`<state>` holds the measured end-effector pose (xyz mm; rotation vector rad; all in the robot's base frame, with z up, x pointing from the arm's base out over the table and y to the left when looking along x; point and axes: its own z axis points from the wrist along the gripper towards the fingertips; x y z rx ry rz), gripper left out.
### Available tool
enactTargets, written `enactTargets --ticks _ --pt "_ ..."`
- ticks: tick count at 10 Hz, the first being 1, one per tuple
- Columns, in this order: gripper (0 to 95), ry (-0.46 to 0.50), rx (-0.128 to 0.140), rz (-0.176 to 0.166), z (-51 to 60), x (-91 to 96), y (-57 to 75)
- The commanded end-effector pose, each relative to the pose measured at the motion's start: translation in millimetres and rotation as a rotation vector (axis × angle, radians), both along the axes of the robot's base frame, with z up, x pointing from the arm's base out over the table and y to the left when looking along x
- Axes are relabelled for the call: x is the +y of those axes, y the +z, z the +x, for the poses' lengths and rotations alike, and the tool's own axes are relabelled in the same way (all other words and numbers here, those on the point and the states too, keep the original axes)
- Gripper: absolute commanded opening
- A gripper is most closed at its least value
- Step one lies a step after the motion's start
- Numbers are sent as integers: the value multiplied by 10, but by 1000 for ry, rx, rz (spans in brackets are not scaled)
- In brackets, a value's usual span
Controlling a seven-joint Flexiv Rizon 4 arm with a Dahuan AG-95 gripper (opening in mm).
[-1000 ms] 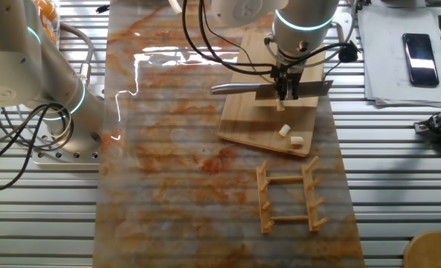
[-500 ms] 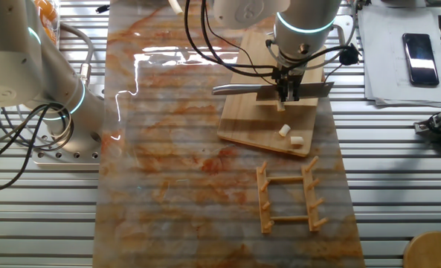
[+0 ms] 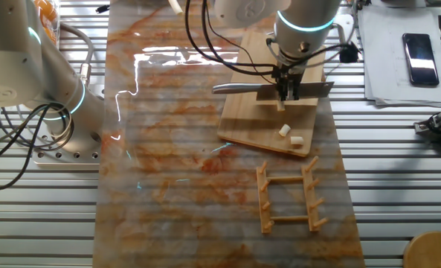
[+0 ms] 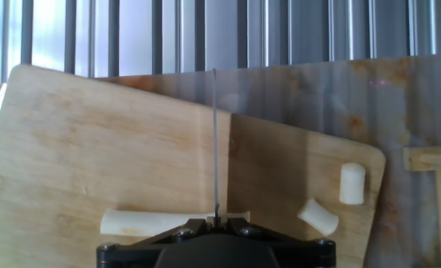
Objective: Chop the scallions
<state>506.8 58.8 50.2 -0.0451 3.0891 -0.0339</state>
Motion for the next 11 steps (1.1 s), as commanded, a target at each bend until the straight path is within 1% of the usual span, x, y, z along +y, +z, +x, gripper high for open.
enactTargets --ticks 1,2,4,5,6,7,8,9,10,11 --pt "0 2 5 13 -43 -26 -203" --pt "0 2 1 15 -42 -47 -244" --pt "0 3 -16 15 22 -105 -422" --pt "0 0 -23 15 71 -127 -529" --pt "0 -7 -21 23 112 -125 -572" --pt "0 -15 -14 31 139 -110 -565" --pt "0 -26 -1 30 198 -66 -527" --pt "0 -25 1 20 227 -59 -546" --pt "0 -24 -1 15 246 -82 -621" --pt "0 -24 -5 14 252 -89 -646"
